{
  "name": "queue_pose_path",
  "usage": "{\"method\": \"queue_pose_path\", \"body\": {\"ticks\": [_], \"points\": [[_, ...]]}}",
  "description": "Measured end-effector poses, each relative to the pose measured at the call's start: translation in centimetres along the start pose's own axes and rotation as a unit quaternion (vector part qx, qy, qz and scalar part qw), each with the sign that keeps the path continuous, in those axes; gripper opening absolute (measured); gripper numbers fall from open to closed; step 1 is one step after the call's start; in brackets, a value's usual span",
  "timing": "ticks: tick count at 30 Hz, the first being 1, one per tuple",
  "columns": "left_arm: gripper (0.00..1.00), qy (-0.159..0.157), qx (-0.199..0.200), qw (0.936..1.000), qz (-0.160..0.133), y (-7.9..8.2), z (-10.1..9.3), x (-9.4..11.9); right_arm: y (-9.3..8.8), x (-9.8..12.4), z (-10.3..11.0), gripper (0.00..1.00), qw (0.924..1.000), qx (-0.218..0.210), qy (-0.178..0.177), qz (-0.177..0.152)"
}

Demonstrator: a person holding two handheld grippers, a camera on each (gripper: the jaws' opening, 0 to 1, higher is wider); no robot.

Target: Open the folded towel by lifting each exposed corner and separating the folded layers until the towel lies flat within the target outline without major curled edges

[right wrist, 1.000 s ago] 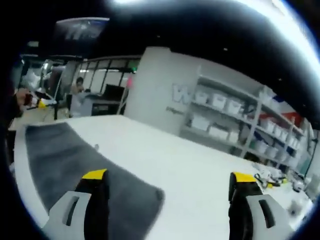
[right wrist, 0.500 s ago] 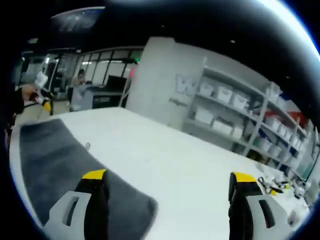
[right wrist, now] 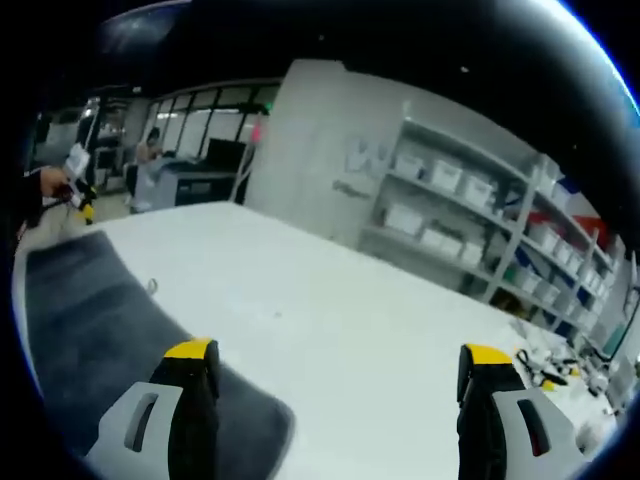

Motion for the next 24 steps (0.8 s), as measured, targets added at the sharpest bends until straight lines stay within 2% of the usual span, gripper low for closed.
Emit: {"method": "queue_pose_path", "body": {"ticks": [4, 7, 9, 13, 16, 18, 19, 22, 24], "points": [[0.74, -0.005, 0.000, 0.9998, 0.021, -1.4, 0.1, -1.5, -1.2, -1.1, 0.6, 1.00, 0.9999, -0.007, 0.008, 0.012], [0.63, -0.008, 0.001, 0.9995, 0.031, -2.0, 0.7, -2.3, -1.7, -1.7, 0.9, 0.99, 0.9996, -0.015, 0.014, 0.019], [0.60, 0.002, -0.015, 0.9993, 0.033, -1.9, 0.8, -2.3, -1.9, -2.0, 1.1, 0.99, 0.9995, -0.018, 0.016, 0.021], [0.51, -0.012, 0.000, 0.9997, 0.023, -2.0, 0.2, -2.4, -2.0, -2.5, 1.7, 0.98, 0.9994, -0.017, 0.021, 0.022], [0.50, 0.001, -0.002, 0.9997, 0.026, -2.5, -0.2, -3.1, -1.9, -3.0, 1.8, 0.98, 0.9992, -0.018, 0.026, 0.023], [0.55, 0.000, 0.025, 0.9997, 0.002, -2.4, -0.4, -3.5, -2.0, -3.2, 2.0, 0.98, 0.9992, -0.017, 0.028, 0.024], [0.56, -0.001, 0.029, 0.9996, 0.003, -2.4, -0.4, -3.6, -2.1, -3.3, 2.2, 0.98, 0.9991, -0.016, 0.030, 0.026], [0.51, -0.006, 0.040, 0.9992, -0.003, -2.7, -0.6, -3.9, -2.7, -3.5, 3.0, 0.98, 0.9989, -0.015, 0.032, 0.030], [0.46, 0.000, 0.038, 0.9993, 0.007, -3.1, -0.6, -4.2, -3.1, -3.6, 3.1, 0.97, 0.9988, -0.016, 0.031, 0.033]]}}
Point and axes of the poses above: the point that each gripper's makers call its tool centre point, and the gripper's own axes: x roughly backward along the fingers, z roughly to its left, y roughly out of its top, the point moved 10 cm from there along x, roughly backward along the fingers, and after that the axes turned 3 degrees about -x, right-handed, at the moved point
